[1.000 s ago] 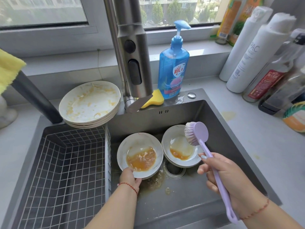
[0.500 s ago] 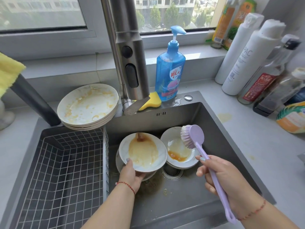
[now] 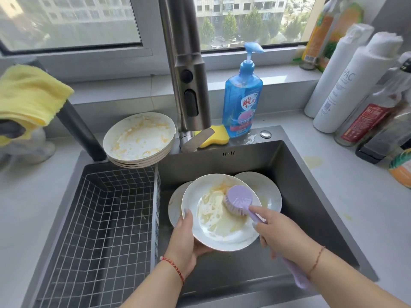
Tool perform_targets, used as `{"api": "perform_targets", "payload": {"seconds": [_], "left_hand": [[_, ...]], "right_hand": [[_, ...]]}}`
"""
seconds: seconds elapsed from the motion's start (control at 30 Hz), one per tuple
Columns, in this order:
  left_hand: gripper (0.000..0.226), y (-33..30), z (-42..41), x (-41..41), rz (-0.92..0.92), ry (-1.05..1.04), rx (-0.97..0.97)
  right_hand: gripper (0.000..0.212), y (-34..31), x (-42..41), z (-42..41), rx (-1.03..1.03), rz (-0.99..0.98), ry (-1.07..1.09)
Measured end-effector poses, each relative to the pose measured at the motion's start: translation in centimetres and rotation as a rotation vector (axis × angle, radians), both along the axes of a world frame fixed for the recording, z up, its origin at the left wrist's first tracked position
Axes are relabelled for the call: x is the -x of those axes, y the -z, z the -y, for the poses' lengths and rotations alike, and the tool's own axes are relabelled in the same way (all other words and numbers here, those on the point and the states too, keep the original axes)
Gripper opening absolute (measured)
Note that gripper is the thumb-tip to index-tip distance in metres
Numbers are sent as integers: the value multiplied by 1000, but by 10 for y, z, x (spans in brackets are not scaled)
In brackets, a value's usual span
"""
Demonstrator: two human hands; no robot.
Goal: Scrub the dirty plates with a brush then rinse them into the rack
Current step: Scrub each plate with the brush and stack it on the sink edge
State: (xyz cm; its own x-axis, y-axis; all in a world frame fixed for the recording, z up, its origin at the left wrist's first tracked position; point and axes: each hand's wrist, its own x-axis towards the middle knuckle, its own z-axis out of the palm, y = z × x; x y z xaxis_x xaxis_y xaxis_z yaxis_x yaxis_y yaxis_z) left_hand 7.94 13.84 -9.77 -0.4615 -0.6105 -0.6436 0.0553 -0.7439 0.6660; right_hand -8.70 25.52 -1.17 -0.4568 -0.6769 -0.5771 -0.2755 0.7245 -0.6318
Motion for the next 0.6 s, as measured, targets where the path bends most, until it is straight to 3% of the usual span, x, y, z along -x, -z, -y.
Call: {"api": "perform_targets", "payload": {"seconds": [0.17,0.23,0.33,0.43,0.6], "left_hand": [[41,-9,-8,-7,6,-37,77],[41,-12,-9,-9,4,-48,79],[46,-15,-15,-12,11,-39,98],[49,-14,-23,-14,34,-25,109],[50,-4,-37,-22,95,31,130]], "right_hand": [[38,-12,-2,-15,-143,-416,-407],[35,-24,-12,-21,-189,-346,-482],[33,-43,-37,-25,-200,-67,-372],[39,-36,-51,-13,-170,-119,-493],[54,-17,-55,26,-144,-377,-613]]}}
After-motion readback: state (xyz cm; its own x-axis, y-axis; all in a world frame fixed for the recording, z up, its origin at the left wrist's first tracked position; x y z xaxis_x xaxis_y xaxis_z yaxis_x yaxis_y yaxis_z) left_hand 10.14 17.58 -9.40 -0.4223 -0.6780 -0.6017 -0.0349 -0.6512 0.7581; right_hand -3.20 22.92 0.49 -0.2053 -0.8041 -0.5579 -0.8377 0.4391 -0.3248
